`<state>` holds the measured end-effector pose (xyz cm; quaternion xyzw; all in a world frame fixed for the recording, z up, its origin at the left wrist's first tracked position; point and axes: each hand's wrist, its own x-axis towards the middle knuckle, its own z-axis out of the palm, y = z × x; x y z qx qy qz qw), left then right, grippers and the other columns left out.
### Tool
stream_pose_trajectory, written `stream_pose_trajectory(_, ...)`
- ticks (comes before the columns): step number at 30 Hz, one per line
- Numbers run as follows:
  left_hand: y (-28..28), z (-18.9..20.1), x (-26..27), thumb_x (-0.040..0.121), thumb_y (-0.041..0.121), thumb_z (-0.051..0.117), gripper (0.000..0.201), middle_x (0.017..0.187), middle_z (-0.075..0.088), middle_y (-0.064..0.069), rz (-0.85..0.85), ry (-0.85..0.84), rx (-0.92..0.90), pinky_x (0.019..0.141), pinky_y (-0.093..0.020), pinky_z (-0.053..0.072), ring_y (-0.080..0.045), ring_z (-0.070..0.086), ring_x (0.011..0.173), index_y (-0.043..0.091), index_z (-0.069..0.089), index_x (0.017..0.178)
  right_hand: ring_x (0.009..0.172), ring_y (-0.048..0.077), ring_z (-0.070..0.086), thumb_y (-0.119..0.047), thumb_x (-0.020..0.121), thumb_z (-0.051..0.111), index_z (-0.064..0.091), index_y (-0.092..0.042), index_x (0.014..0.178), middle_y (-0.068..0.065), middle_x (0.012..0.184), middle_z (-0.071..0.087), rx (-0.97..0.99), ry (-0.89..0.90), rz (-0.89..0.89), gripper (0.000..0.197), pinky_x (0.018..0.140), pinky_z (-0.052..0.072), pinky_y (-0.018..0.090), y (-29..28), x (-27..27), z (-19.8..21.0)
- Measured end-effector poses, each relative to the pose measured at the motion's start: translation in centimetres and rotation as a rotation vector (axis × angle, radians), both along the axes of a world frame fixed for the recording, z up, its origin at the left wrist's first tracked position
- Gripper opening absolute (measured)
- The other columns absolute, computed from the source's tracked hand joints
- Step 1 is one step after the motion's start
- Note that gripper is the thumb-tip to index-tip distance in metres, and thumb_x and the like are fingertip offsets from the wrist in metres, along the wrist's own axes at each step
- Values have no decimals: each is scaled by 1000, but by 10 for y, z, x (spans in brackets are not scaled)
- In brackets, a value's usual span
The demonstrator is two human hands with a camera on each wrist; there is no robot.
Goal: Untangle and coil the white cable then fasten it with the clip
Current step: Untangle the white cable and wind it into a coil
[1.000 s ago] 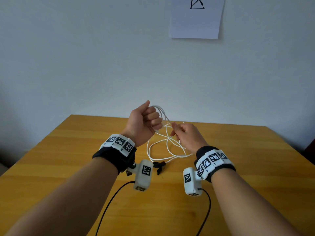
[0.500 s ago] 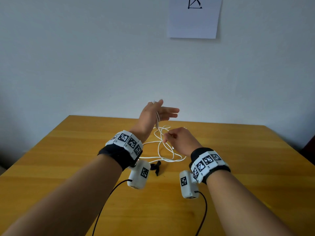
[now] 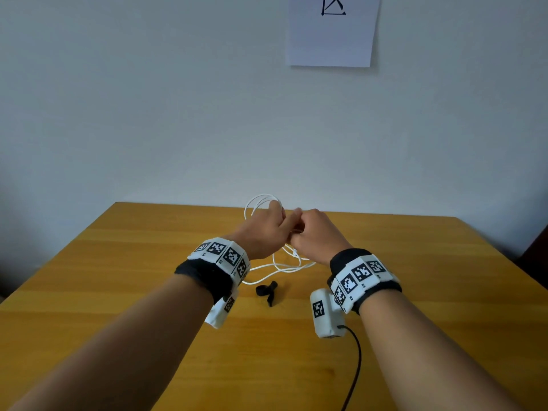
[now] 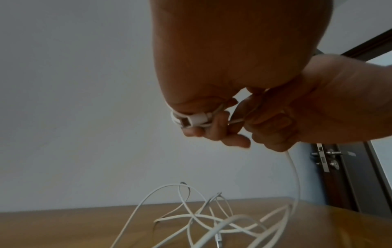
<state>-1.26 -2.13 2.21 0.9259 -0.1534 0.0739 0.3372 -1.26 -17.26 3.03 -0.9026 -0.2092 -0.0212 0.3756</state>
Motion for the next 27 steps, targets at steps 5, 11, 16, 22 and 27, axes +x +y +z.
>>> stream_pose_trajectory(5,8,-4,1,98,66,28,62,65,54,1,48,4,115,57,-34,40,-13,48,57,10,47,81,81,7,68,-20,82,67,65,-35,78,-8,81,71,13,-21,-25,16,71,56,28,-6,7,-2)
stream_pose_trajectory(11,16,-2,-3,104,54,30,63,56,32,-2,44,161,110,55,-32,30,-17,31,51,7,38,62,62,4,64,-26,89,69,71,-24,95,-2,77,75,27,-3,-55,7,60,45,22,-15,11,-2)
stream_pose_trajectory(16,19,-1,3,101,53,44,56,52,29,1,73,245,-156,52,-29,25,-13,25,44,18,32,58,74,10,66,-35,93,68,71,-19,86,-3,82,71,40,-23,-86,18,65,45,24,-20,18,-8)
stream_pose_trajectory(22,14,12,5,105,29,45,51,47,24,5,28,383,-681,47,-26,21,-14,20,44,22,28,57,71,24,65,-42,100,59,75,-9,90,10,83,74,49,-78,-71,38,66,50,37,-19,23,-6)
stream_pose_trajectory(27,12,26,2,106,29,37,55,46,19,6,-84,568,-1127,47,-27,18,-11,16,41,24,25,53,42,1,42,-34,106,52,74,-11,92,-10,56,48,111,-111,-90,35,49,33,14,-16,22,0)
